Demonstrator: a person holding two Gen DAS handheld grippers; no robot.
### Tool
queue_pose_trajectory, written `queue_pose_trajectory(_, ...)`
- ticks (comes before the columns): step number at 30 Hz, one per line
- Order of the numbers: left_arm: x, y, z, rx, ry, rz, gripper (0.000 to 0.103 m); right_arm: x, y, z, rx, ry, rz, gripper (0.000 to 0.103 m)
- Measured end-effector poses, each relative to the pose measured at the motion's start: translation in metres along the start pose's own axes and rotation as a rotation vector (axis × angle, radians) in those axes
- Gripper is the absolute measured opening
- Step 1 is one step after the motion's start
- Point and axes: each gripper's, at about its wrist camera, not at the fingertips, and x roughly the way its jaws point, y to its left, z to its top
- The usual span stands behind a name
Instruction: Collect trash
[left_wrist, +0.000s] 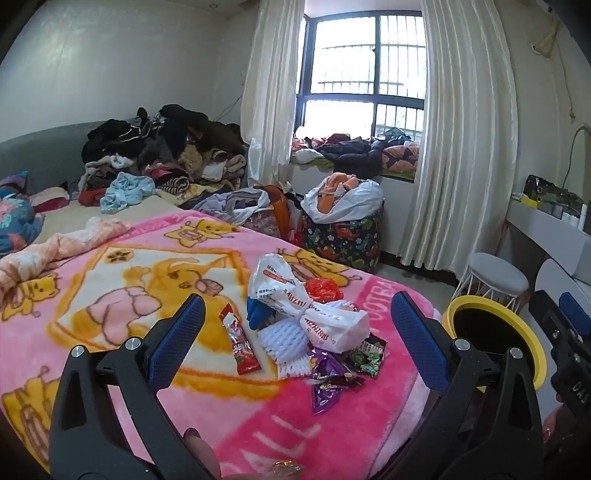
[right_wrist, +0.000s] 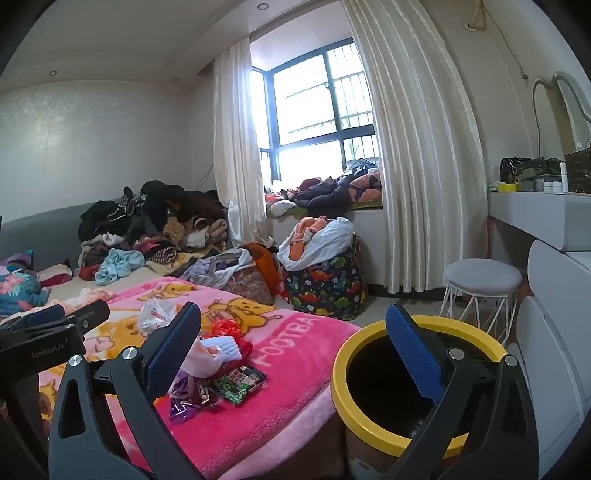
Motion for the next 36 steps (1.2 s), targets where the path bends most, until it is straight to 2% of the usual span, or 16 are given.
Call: queue_pose_trajectory(36,-0.0023,-0.0024,0.0003,0.006,0.003,-0.008,0.092,-0.0027,0.0009,0.0065,0.001,0.004,-0.004,0.097)
